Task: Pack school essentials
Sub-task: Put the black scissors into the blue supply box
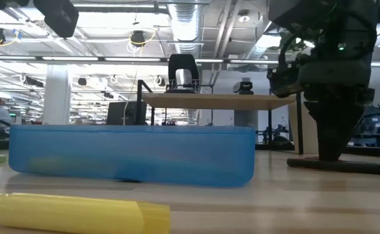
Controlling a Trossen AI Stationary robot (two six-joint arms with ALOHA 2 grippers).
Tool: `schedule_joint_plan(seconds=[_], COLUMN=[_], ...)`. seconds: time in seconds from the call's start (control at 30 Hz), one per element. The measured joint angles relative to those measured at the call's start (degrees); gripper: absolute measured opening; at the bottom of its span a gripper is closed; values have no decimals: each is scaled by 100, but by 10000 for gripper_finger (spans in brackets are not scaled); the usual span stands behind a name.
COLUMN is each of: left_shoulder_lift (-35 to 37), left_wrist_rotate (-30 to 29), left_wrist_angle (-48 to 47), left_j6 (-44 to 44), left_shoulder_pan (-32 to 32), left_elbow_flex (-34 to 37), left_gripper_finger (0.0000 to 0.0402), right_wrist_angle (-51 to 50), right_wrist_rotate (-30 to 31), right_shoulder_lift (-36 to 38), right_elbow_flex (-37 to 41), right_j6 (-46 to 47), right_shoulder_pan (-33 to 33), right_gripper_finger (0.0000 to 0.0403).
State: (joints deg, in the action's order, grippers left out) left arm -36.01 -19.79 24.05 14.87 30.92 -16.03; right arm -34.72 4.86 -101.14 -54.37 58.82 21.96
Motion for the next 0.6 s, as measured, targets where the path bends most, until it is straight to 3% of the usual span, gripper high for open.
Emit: schedule_joint_plan(seconds=[0.33,0.6], left_shoulder_lift=[0,0], left_wrist_rotate=[-2,-4], left_wrist_angle=[-5,-3], left_j6=[-2,-2], left_shoulder_pan=[2,2], left_elbow_flex=[0,0], left_gripper_finger=[138,138], right_wrist_angle=[-129,-153], right_wrist_rotate=[59,107], right_shoulder_lift=[425,465], right_elbow_flex=[30,30], right_j6=[-37,-49], right_shoulder_pan=[2,13], right_gripper_finger=[4,1])
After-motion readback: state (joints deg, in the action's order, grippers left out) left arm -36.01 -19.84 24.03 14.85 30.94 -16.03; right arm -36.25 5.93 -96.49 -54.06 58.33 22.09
